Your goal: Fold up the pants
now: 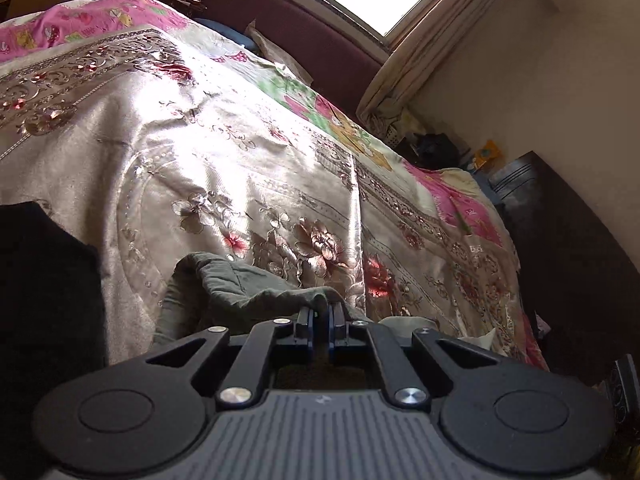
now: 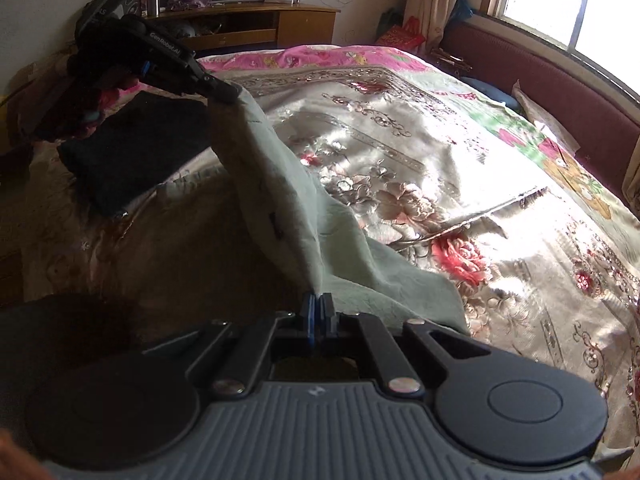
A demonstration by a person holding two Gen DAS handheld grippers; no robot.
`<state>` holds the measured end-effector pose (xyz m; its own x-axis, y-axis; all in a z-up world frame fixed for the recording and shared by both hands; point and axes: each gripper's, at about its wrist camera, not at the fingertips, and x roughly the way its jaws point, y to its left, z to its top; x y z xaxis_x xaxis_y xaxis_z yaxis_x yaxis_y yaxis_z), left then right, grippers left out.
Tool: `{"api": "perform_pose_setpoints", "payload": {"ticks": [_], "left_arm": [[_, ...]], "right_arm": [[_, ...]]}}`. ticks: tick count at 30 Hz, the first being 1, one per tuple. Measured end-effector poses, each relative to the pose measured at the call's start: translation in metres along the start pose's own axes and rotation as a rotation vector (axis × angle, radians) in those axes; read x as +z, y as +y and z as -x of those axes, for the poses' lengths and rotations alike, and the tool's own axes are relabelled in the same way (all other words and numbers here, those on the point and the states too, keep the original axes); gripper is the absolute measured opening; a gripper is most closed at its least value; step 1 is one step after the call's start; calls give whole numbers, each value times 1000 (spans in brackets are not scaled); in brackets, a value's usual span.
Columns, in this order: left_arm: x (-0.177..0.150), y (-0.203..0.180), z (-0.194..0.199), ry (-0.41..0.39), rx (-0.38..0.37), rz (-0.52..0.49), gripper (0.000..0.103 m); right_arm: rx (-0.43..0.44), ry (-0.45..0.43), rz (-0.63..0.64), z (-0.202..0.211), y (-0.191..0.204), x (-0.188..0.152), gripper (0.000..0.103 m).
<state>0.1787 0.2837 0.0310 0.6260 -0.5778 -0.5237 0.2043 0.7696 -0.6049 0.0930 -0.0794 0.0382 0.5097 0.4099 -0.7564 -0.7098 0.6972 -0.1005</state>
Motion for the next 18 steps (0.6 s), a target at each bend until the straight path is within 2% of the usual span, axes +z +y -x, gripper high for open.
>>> {"api": "perform_pose_setpoints", "payload": {"ticks": [5,9,11,15,18], "left_arm": [[-46,32,18,-12,1,90,21],[-63,56,16,14,45,115,21],[-74,64,15,32,80,93,21],[-86,65,22,33,99,35,23],[-86,58,31,33,148,-25,24]], "right_arm": [[-25,41,49,-10,59,-27,2],[-48,87,40,-28,77,-33,2],[-61,122,45,-41,80,-34,2],[-83,197,87,-61,91,-42,7],[-101,211,119,-61,97,-40,9]]}}
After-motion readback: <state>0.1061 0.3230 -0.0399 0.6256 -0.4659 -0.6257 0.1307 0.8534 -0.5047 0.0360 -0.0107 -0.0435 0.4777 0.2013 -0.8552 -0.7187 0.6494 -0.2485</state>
